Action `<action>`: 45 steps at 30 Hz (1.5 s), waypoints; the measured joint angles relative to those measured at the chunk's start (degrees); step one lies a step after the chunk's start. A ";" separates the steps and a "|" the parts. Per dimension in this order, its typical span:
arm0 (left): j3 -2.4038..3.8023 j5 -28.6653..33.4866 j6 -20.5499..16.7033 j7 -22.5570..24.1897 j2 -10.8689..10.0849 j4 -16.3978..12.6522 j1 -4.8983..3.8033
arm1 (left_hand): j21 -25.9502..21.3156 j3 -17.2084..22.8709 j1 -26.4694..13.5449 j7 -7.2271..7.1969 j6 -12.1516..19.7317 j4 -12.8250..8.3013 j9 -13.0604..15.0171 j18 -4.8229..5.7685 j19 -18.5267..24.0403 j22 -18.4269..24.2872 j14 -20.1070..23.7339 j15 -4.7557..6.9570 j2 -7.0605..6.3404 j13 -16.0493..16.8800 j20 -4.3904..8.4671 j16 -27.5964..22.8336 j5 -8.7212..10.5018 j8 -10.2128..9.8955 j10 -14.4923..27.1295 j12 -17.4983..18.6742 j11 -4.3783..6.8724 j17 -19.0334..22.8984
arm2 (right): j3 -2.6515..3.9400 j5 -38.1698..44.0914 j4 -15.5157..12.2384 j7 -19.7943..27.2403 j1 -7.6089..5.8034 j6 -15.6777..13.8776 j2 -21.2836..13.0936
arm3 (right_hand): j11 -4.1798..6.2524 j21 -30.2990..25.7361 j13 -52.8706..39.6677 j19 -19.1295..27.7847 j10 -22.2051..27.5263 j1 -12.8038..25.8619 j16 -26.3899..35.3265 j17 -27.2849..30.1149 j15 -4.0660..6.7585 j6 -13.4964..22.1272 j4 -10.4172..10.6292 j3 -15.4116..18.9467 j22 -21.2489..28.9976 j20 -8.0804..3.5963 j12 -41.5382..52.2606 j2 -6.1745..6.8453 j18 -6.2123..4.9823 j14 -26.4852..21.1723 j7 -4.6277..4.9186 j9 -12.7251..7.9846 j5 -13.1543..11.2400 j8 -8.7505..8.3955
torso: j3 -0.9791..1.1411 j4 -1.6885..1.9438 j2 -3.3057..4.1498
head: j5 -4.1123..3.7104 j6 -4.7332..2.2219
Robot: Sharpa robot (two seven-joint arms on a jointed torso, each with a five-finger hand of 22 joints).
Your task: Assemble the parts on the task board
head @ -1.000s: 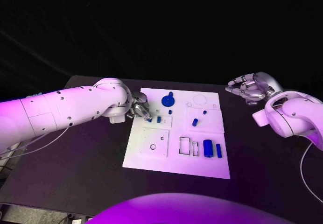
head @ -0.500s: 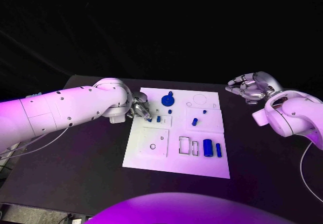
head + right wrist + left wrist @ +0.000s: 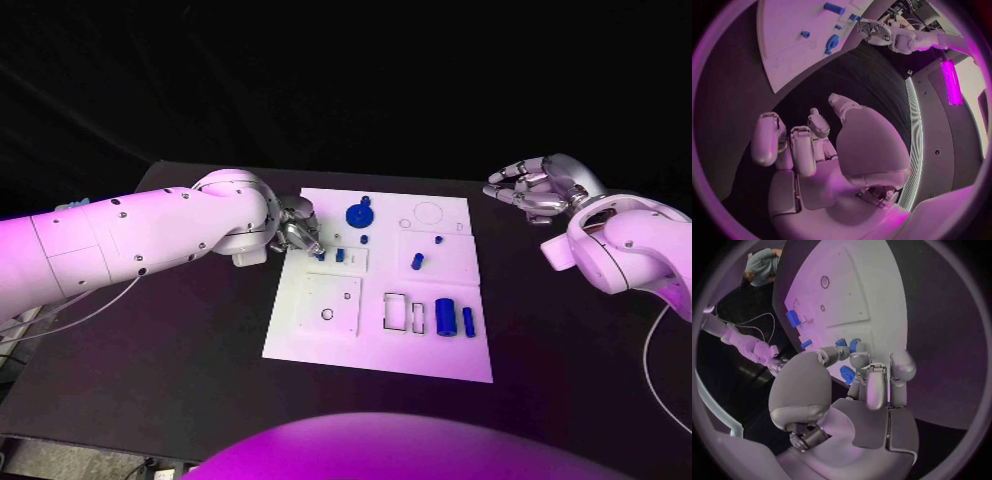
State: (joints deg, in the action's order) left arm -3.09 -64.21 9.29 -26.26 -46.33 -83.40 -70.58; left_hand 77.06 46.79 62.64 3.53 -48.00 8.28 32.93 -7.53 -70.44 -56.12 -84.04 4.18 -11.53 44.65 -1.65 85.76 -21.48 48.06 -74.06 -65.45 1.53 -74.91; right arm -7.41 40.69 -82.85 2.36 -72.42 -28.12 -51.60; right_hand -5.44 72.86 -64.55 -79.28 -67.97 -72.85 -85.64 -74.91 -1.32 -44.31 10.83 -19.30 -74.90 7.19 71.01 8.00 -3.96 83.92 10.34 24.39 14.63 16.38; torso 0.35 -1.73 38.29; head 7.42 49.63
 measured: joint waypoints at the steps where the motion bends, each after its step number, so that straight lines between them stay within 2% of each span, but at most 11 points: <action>1: 0.00 -0.01 -0.23 0.07 -0.01 -0.02 0.00 | 0.00 0.00 0.00 0.00 0.00 0.00 -0.01 0.00 0.00 0.00 0.00 0.00 0.00 0.08 0.00 0.00 -0.05 -0.01 0.00 0.00 0.00 0.00 | 0.00 0.00 0.00 0.00 0.00 0.00 0.00 | 0.00 0.00 0.00 0.00 0.00 0.00 0.00 0.00 0.00 0.00 0.00 0.00 0.00 0.00 0.00 0.00 0.00 0.00 0.00 0.00 0.00 0.00 | 0.00 0.01 0.00 | 0.00 0.00; 16: 0.02 -0.07 -1.98 0.46 0.26 0.66 0.06 | 0.00 0.00 -0.09 -0.05 -0.06 0.00 -0.09 0.00 0.00 0.01 0.00 0.00 -0.09 0.08 0.00 0.00 -0.29 0.13 0.01 0.00 -0.01 0.00 | 0.00 0.00 0.08 0.00 0.13 0.00 0.03 | 0.00 0.00 0.00 0.00 0.00 0.00 0.00 0.00 0.00 0.00 0.00 0.00 -0.04 0.00 0.00 0.00 0.00 0.00 0.00 -0.01 0.00 0.00 | -0.01 -0.03 0.04 | 0.16 0.18; 27: -0.01 -0.13 -1.40 0.22 0.76 1.69 0.57 | -0.01 0.00 -0.39 0.14 -0.26 0.00 -0.06 0.00 0.00 0.02 0.00 0.00 -0.39 0.08 0.00 0.00 -0.28 0.13 0.01 0.00 -0.02 0.00 | 0.00 0.00 0.15 0.01 0.18 0.00 0.05 | 0.00 0.00 -0.01 0.00 0.00 0.00 0.00 0.00 0.00 0.00 0.00 0.00 -0.03 0.00 0.00 0.00 0.00 0.00 0.00 -0.02 0.00 0.00 | -0.07 -0.02 0.05 | 0.12 0.37; 45: -0.01 -0.22 -0.16 0.15 0.93 1.84 0.70 | -0.01 0.00 -0.49 0.14 -0.27 0.00 -0.06 0.00 0.01 -0.04 0.21 0.20 -0.49 0.00 -0.01 0.00 -0.49 0.08 0.02 0.01 -0.02 0.00 | 0.00 0.00 0.18 0.00 0.24 0.01 0.07 | 0.00 0.00 -0.01 0.00 0.00 0.00 0.00 0.01 0.00 0.00 0.00 0.00 -0.02 0.00 0.00 0.00 0.00 0.00 0.00 0.00 0.00 0.00 | 0.02 -0.03 -0.01 | 0.17 0.38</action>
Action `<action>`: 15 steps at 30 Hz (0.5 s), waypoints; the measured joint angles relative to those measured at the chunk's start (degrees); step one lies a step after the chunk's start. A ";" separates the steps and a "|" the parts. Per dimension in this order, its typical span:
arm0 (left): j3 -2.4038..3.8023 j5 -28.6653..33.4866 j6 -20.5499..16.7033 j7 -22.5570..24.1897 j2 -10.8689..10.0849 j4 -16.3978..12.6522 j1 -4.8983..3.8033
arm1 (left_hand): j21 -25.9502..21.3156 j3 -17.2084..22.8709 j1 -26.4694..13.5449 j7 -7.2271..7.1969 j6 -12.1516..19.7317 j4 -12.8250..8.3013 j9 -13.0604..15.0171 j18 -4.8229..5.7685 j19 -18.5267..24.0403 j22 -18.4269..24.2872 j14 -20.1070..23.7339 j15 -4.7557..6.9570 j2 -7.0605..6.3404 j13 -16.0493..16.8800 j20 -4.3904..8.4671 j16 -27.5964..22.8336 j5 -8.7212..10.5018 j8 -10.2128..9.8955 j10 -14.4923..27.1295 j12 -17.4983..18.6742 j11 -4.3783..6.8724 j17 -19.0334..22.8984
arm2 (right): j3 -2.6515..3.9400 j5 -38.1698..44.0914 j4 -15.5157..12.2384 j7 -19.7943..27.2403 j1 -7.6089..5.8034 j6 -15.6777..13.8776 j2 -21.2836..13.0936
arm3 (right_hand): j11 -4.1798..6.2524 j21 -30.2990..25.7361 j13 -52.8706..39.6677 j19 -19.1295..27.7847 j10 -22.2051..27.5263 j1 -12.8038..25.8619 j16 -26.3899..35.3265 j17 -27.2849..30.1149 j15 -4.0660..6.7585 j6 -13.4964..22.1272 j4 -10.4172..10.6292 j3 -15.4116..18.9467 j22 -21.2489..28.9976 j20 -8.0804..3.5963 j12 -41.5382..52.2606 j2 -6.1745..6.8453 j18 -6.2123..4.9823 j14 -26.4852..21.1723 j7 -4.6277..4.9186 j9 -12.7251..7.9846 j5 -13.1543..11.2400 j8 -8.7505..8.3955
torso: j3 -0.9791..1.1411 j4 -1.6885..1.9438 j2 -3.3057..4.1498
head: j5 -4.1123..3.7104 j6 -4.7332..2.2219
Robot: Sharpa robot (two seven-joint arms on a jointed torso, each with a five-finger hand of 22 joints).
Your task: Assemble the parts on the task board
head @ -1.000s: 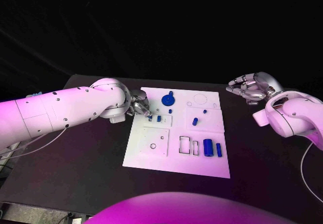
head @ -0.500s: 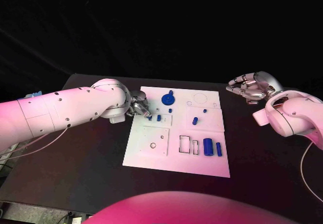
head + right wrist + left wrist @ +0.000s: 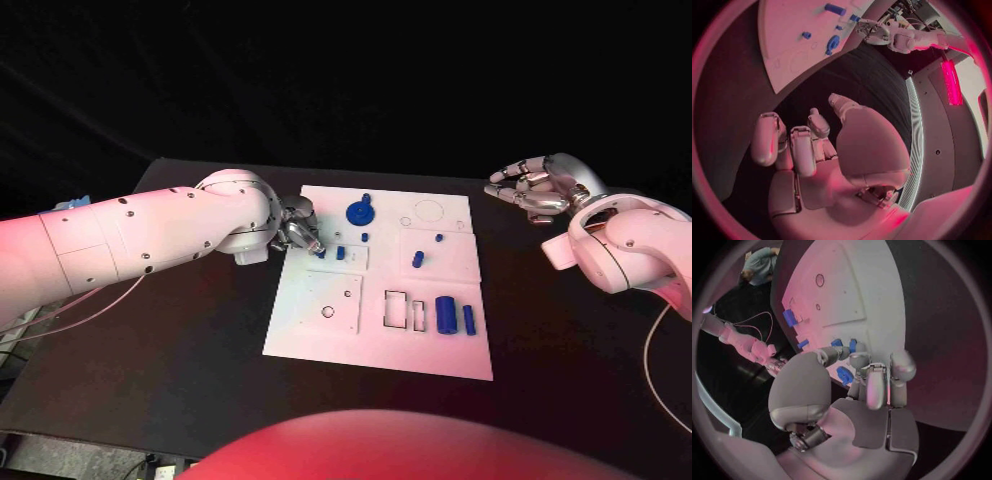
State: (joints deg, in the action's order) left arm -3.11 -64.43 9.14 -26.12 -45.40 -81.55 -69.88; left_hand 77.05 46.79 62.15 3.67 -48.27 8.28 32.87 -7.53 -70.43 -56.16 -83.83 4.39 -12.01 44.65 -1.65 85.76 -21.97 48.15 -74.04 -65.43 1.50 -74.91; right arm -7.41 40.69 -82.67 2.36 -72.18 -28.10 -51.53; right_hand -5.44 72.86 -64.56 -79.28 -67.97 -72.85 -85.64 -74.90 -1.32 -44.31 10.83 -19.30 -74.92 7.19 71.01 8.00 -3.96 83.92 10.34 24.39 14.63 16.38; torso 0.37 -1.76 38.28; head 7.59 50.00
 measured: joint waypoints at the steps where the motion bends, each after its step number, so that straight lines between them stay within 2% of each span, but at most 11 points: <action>1: 0.00 -0.01 0.03 0.00 0.00 0.00 0.00 | 0.00 0.00 0.00 0.00 0.00 0.00 0.00 0.00 0.00 0.00 0.00 0.00 0.00 0.00 0.00 0.00 0.00 0.00 0.00 0.00 0.00 0.00 | 0.00 0.00 0.00 0.00 0.00 0.00 0.00 | 0.00 0.00 0.00 0.00 0.00 0.00 0.00 0.00 0.00 0.00 0.00 0.00 0.00 0.00 0.00 0.00 0.00 0.00 0.00 0.02 0.00 0.00 | 0.00 -0.01 0.00 | 0.00 0.00; 15: 0.03 -0.11 0.56 0.00 0.09 0.10 -0.02 | 0.21 -0.15 0.04 0.01 -0.01 -0.15 -0.11 0.00 0.00 -0.14 0.00 0.00 0.04 0.00 0.00 0.00 0.02 -0.16 -0.14 0.01 0.13 0.00 | 0.00 0.00 0.01 -0.01 0.01 0.00 0.00 | 0.00 0.00 0.00 0.00 0.00 0.00 0.00 -0.05 0.00 0.00 0.00 0.00 0.01 0.00 0.00 0.00 0.00 0.00 0.00 0.02 0.00 0.00 | -0.02 -0.03 0.01 | -0.07 0.01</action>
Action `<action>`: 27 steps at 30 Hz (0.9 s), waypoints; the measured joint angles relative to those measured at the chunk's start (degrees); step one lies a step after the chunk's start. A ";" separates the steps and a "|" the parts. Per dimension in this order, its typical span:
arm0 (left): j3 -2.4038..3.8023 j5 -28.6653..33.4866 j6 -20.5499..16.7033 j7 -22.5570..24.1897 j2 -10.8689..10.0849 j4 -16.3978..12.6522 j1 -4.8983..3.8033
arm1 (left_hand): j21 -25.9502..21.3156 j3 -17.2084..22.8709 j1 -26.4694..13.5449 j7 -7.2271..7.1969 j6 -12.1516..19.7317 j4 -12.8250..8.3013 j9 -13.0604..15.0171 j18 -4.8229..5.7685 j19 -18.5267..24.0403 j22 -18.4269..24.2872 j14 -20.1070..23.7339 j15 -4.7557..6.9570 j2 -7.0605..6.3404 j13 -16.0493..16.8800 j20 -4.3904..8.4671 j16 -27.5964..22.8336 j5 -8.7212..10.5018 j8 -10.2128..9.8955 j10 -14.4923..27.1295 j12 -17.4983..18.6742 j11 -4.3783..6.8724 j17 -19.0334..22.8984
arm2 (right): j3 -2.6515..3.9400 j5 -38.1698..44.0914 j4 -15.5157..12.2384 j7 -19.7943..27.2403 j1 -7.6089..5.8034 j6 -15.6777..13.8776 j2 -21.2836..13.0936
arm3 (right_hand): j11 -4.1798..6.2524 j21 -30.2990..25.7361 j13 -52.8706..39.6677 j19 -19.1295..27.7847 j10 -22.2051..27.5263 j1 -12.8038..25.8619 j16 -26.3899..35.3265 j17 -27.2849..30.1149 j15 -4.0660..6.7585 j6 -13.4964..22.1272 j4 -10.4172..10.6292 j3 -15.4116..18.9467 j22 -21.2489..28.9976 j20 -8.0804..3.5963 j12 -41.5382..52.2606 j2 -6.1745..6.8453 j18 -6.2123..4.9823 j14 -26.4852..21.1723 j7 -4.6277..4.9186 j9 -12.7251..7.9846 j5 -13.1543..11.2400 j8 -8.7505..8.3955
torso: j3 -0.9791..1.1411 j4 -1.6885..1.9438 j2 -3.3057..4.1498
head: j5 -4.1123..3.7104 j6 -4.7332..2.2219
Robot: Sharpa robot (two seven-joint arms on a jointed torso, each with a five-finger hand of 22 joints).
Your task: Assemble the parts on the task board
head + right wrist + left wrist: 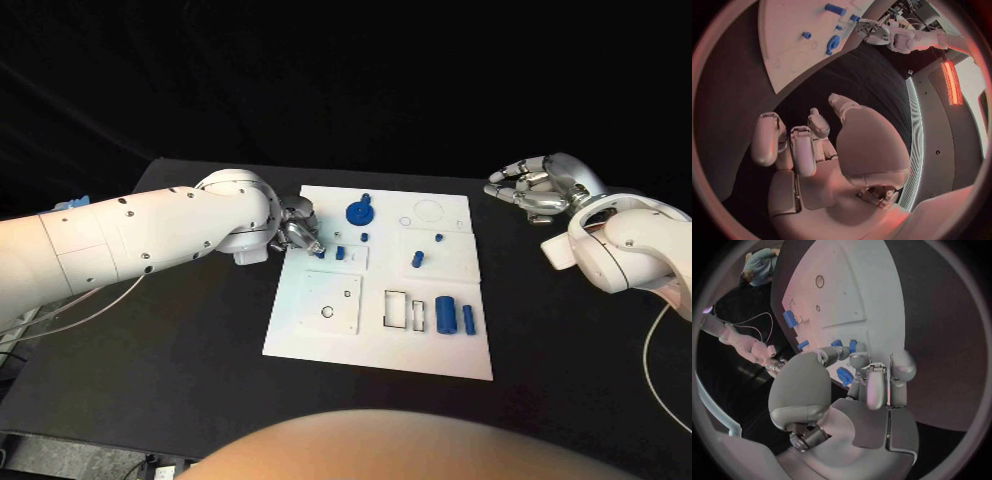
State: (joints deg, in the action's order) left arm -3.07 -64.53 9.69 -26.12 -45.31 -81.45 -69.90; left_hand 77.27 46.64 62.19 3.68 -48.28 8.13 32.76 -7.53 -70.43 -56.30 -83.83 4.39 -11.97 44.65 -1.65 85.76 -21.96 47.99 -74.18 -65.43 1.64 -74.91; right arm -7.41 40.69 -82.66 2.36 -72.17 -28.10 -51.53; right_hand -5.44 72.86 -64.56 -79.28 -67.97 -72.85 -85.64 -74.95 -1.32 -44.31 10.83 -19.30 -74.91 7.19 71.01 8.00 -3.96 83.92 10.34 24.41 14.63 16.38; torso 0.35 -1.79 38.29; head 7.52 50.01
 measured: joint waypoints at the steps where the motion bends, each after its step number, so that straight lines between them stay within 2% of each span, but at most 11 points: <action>1: 0.00 -0.01 0.01 0.00 0.03 0.03 -0.01 | 0.00 0.00 0.00 0.00 0.00 0.00 0.00 0.00 0.00 0.00 0.00 0.00 0.00 0.00 0.00 0.00 0.00 0.00 -0.08 0.00 0.08 0.00 | 0.00 0.00 0.00 0.00 0.00 0.00 0.00 | 0.00 0.00 0.00 0.00 0.00 0.00 0.00 0.00 0.00 0.00 0.00 0.00 0.00 0.00 0.00 0.00 0.00 0.00 0.00 0.00 0.00 0.00 | 0.00 0.01 0.00 | 0.00 0.00; 9: 0.04 -0.07 0.29 -0.08 0.31 0.29 -0.05 | 0.00 0.00 0.01 -0.03 -0.23 0.00 -0.01 0.00 -0.17 -0.06 0.00 0.00 0.01 0.38 0.17 0.00 -0.42 -0.06 -0.29 -0.26 -0.11 0.00 | 0.00 0.00 0.00 0.00 0.00 0.00 0.02 | 0.00 0.00 0.00 0.00 0.00 0.00 0.00 0.00 0.00 0.00 0.00 0.00 0.00 0.00 0.00 0.00 0.00 0.00 0.00 0.00 0.00 0.00 | 0.00 0.03 0.02 | 0.05 0.00; 10: 0.05 -0.07 0.37 -0.10 0.34 0.32 -0.06 | 0.00 -0.17 0.01 -0.04 -0.24 -0.17 -0.01 0.00 -0.21 -0.09 -0.05 0.05 0.01 0.51 0.21 0.00 -0.78 -0.06 -0.40 -0.26 0.00 0.00 | 0.00 0.00 0.00 0.00 0.00 0.00 0.02 | 0.00 0.00 0.00 0.00 0.00 0.00 0.00 0.01 0.00 0.00 0.00 0.00 0.01 0.00 0.00 0.00 0.00 0.00 0.00 0.00 0.00 0.00 | 0.01 0.02 0.02 | 0.06 0.00; 13: 0.07 -0.07 0.62 -0.12 0.44 0.42 -0.08 | 0.00 -0.83 -0.31 -0.08 -0.75 -0.83 -0.55 0.00 -0.21 -0.26 -0.23 0.22 0.31 1.19 0.21 0.00 -4.06 -0.09 -1.46 -0.66 0.19 0.00 | 0.00 0.00 0.00 0.00 0.00 0.00 0.02 | 0.00 0.00 0.00 0.00 0.00 0.00 0.00 0.01 0.00 0.00 0.00 0.00 0.01 0.00 0.00 0.00 0.00 0.00 0.00 0.00 0.00 0.00 | 0.03 0.00 0.02 | 0.06 0.00; 15: 0.08 -0.07 0.76 -0.15 0.50 0.48 -0.10 | 0.23 -0.96 -0.40 -0.02 -0.85 -0.96 -0.67 -0.01 -0.21 -0.35 -0.23 0.22 0.35 1.30 0.21 0.00 -5.05 -0.09 -1.72 -0.66 0.29 0.00 | 0.00 0.00 0.00 0.00 0.00 0.00 0.02 | 0.00 -0.21 0.03 0.04 0.00 0.00 0.00 0.01 0.00 0.11 0.02 0.02 -0.01 -0.04 0.00 0.00 0.00 0.00 -0.11 -0.01 0.00 0.27 | 0.03 -0.01 0.02 | 0.06 0.00; 19: 0.10 -0.05 1.13 -0.29 0.66 0.66 -0.12 | 0.23 -1.06 -0.82 -0.20 -1.05 -1.06 -0.68 0.00 -0.21 -0.35 -0.23 0.22 -0.06 1.30 0.21 0.00 -5.32 -0.09 -1.73 -0.66 0.30 0.00 | 0.00 0.00 0.00 0.00 0.00 0.00 0.01 | 0.00 -0.31 0.07 0.21 0.00 0.00 0.00 0.01 0.00 0.21 0.17 0.17 -0.04 -0.21 0.00 0.00 0.00 0.00 -0.21 -0.01 0.00 0.51 | 0.04 0.00 0.01 | 0.03 0.00; 27: 0.14 -0.03 1.67 -0.70 0.95 0.85 -0.17 | 0.23 -1.34 -1.30 -0.21 -1.24 -1.34 -0.81 -0.01 -0.21 -0.40 -0.22 0.22 0.05 1.67 0.21 0.00 -5.57 0.19 -2.23 -0.92 0.41 0.00 | 0.00 0.00 0.02 0.00 0.00 0.00 0.00 | 0.00 -0.31 0.07 0.21 0.00 0.00 0.00 0.02 0.00 0.21 0.17 0.17 -0.04 -0.21 0.00 0.00 0.00 0.00 -0.21 -0.02 0.00 0.49 | 0.08 0.00 -0.01 | -0.02 0.00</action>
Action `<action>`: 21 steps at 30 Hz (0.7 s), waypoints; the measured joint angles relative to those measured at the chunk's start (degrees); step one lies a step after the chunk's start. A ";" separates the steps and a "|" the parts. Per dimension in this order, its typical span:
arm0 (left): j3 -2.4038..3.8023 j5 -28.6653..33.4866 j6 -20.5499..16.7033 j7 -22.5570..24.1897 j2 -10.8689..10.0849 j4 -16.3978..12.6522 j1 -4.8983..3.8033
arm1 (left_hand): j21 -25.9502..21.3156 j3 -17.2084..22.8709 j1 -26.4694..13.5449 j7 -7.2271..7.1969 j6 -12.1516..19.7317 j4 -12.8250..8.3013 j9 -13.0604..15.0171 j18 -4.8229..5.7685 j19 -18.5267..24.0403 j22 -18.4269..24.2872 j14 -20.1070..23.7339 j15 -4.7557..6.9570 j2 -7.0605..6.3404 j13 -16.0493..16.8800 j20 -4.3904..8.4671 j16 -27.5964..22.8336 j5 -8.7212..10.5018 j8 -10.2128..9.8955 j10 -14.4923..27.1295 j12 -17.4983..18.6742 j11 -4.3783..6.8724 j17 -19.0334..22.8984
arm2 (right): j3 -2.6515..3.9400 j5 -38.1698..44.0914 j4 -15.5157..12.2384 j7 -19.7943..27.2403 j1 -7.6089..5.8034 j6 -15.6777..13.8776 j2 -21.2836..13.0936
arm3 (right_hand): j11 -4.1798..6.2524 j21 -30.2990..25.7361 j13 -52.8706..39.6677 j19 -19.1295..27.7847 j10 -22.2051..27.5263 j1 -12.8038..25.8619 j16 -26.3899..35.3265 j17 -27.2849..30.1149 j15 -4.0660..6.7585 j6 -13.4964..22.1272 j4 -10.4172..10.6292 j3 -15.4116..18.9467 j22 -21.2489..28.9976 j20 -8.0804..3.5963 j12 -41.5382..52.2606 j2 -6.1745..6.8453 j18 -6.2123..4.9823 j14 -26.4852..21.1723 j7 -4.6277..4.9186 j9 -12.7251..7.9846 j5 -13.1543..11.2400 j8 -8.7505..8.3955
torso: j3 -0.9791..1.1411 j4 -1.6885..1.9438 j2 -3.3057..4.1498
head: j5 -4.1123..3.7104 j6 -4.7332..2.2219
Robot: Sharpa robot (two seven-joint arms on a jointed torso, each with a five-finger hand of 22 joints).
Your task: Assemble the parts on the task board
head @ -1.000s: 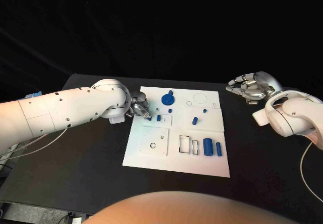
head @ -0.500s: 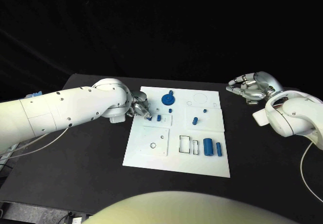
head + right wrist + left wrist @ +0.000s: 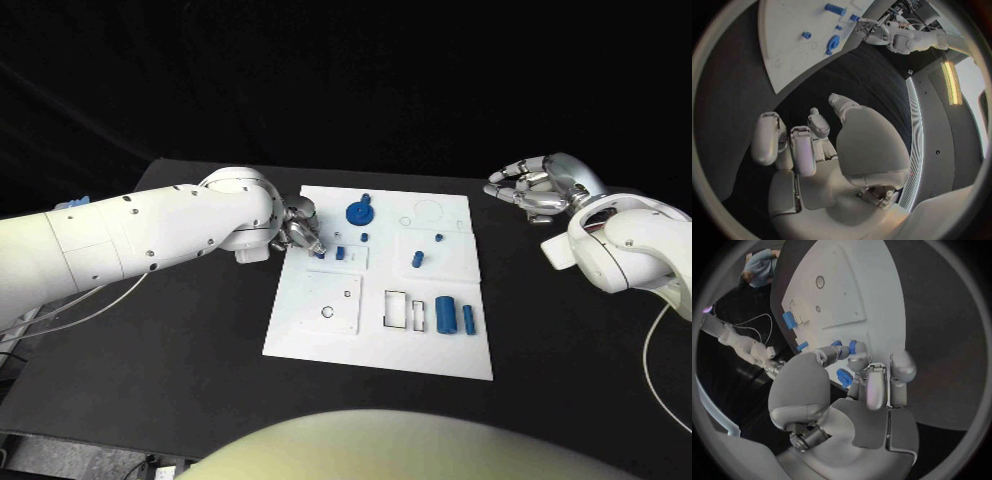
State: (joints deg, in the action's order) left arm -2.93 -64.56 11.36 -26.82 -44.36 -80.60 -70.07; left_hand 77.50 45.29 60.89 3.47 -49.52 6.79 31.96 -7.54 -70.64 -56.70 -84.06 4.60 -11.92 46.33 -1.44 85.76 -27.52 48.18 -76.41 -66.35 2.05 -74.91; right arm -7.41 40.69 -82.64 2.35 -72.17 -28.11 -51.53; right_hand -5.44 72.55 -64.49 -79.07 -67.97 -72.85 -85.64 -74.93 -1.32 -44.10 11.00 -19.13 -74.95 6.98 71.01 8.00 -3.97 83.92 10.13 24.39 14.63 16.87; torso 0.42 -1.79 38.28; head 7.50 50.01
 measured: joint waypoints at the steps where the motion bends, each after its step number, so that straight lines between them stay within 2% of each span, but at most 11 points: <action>1: 0.00 0.00 0.00 -0.05 0.04 0.02 0.00 | 0.00 0.00 -0.07 0.00 -0.01 0.00 0.00 0.00 0.00 -0.01 0.00 0.00 -0.07 0.03 0.00 0.00 0.00 0.05 0.00 0.00 0.00 0.00 | 0.00 0.00 0.00 0.00 0.00 0.00 0.00 | 0.00 0.00 0.00 0.00 0.00 0.00 0.00 0.00 0.00 0.00 0.00 0.00 0.00 0.00 0.00 0.00 0.00 0.00 0.00 0.00 0.00 0.00 | 0.00 0.00 -0.01 | 0.00 0.00; 7: -0.01 0.01 -0.07 -0.42 0.35 0.28 0.00 | 0.00 0.00 -0.75 -0.19 -0.41 0.00 -0.07 0.00 0.00 -0.19 0.00 0.00 0.01 0.37 0.00 0.00 0.00 0.07 -0.42 -0.21 0.00 0.00 | 0.00 0.00 0.01 0.00 0.00 0.00 0.00 | 0.00 0.00 0.00 0.00 0.00 0.00 0.00 0.00 0.00 0.00 0.00 0.00 0.00 0.00 0.00 0.00 0.00 0.00 0.00 0.05 0.00 -0.01 | 0.00 0.02 -0.01 | -0.03 0.00; 12: -0.01 0.05 -0.12 -0.69 0.61 0.51 -0.01 | 0.00 0.00 -1.74 -0.23 -0.61 0.00 -0.25 0.01 -0.21 -0.20 0.22 0.21 0.86 0.63 0.21 0.00 0.00 0.07 -0.77 -0.27 0.24 0.00 | 0.00 0.00 0.01 0.00 0.00 0.00 -0.01 | 0.00 0.00 0.00 0.00 0.00 0.00 0.00 0.01 0.00 0.00 0.00 0.00 0.01 0.00 0.00 0.00 0.00 0.00 0.00 0.05 0.00 -0.01 | -0.01 0.01 0.01 | -0.03 0.00; 15: -0.01 0.09 -0.12 -0.87 0.76 0.65 -0.02 | 0.00 0.00 -2.03 -0.38 -0.78 0.00 -0.35 0.00 -0.21 -0.20 0.22 0.21 1.16 2.65 0.21 0.00 0.00 0.07 -1.63 -1.53 0.19 0.00 | 0.00 0.00 0.02 0.00 0.01 0.00 -0.02 | 0.00 0.00 0.00 0.00 0.00 0.00 0.00 0.01 0.00 0.00 0.11 -0.11 0.01 0.00 0.00 0.00 0.00 0.00 0.00 0.04 0.00 -0.01 | -0.02 0.01 0.01 | -0.05 0.00; 21: -0.04 0.19 -0.06 -1.24 1.11 0.94 -0.02 | 0.00 0.00 -2.86 -0.37 -0.79 0.00 -0.61 0.00 -0.21 -0.19 0.01 0.42 1.99 3.24 0.20 0.00 0.38 0.05 -1.64 -1.54 0.20 0.00 | 0.00 0.00 0.05 0.01 0.01 0.00 -0.02 | 0.00 0.00 -0.01 0.00 0.00 0.00 0.00 0.01 0.00 0.00 0.16 -0.17 0.02 0.00 0.00 0.00 0.00 0.00 0.00 0.04 0.26 -0.01 | -0.04 0.02 0.03 | -0.14 0.00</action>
State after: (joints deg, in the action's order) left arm -2.98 -64.37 11.30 -28.06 -43.26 -79.66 -70.10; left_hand 77.49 45.29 58.03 3.09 -50.30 6.78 31.34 -7.53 -70.85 -56.89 -84.05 5.02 -9.94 49.56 -1.24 85.76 -27.14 48.23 -78.05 -67.88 2.25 -74.91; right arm -7.41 40.69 -82.60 2.36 -72.16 -28.11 -51.55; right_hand -5.44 72.55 -64.49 -79.07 -67.97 -72.85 -85.64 -74.92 -1.32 -44.10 11.16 -19.30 -74.93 6.98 71.01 8.00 -3.97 83.92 10.13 24.43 14.89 16.85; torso 0.38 -1.77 38.31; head 7.36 50.01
